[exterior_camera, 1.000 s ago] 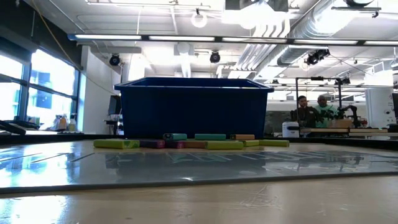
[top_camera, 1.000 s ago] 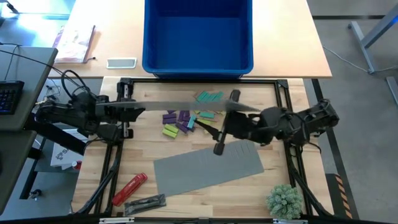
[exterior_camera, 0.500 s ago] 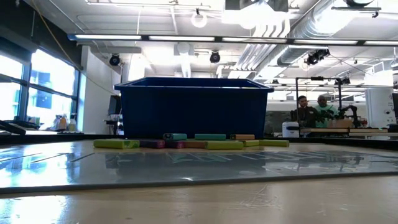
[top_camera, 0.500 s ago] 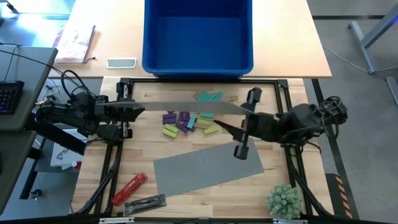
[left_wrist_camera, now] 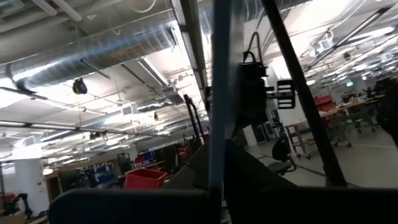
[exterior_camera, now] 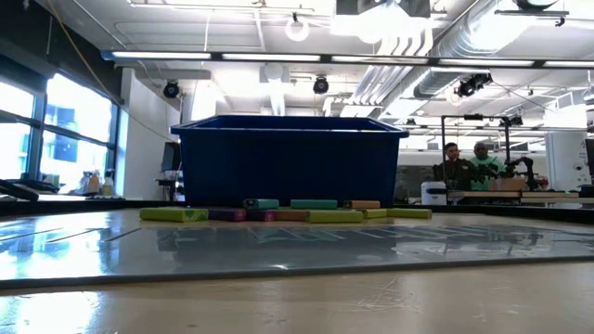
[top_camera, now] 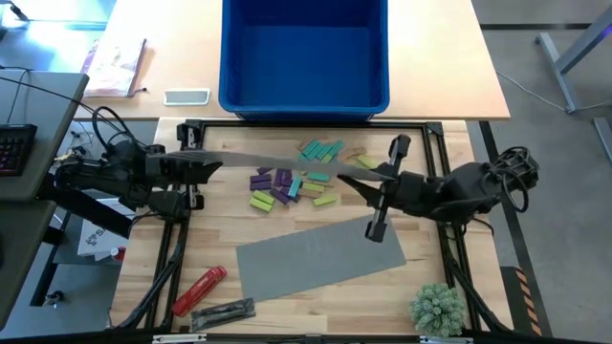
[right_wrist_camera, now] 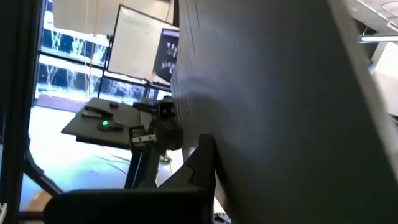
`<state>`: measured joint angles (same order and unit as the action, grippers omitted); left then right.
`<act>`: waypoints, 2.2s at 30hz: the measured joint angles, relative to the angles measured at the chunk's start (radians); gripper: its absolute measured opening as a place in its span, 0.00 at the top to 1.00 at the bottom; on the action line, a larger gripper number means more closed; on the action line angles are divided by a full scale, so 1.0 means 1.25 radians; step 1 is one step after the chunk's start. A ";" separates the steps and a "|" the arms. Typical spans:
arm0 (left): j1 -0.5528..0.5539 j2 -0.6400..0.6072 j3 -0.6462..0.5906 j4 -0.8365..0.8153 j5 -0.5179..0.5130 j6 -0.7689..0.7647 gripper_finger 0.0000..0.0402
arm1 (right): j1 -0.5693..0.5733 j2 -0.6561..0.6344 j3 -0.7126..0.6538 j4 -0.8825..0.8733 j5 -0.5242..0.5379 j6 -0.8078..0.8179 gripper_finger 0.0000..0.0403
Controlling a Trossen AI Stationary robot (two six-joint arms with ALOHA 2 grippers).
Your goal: Sort blocks
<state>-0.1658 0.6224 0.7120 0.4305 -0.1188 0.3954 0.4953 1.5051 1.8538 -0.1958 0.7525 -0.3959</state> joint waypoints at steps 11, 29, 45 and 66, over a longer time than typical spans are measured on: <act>0.000 -0.013 0.000 -0.036 -0.019 0.008 1.00 | 0.008 0.000 -0.001 -0.069 0.023 0.024 0.73; 0.000 -0.041 0.000 -0.174 -0.071 0.001 0.88 | 0.022 -0.016 -0.002 -0.108 0.055 0.027 0.99; 0.000 -0.086 0.000 -0.433 -0.143 0.000 0.59 | 0.007 -0.059 -0.002 -0.508 0.011 0.401 1.00; 0.000 0.175 0.000 -0.297 0.034 -0.074 0.59 | -0.020 0.006 -0.003 -0.617 -0.104 0.500 1.00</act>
<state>-0.1661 0.8414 0.7124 0.0589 -0.0768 0.3030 0.4707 1.5121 1.8500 -0.9671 0.6219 0.2289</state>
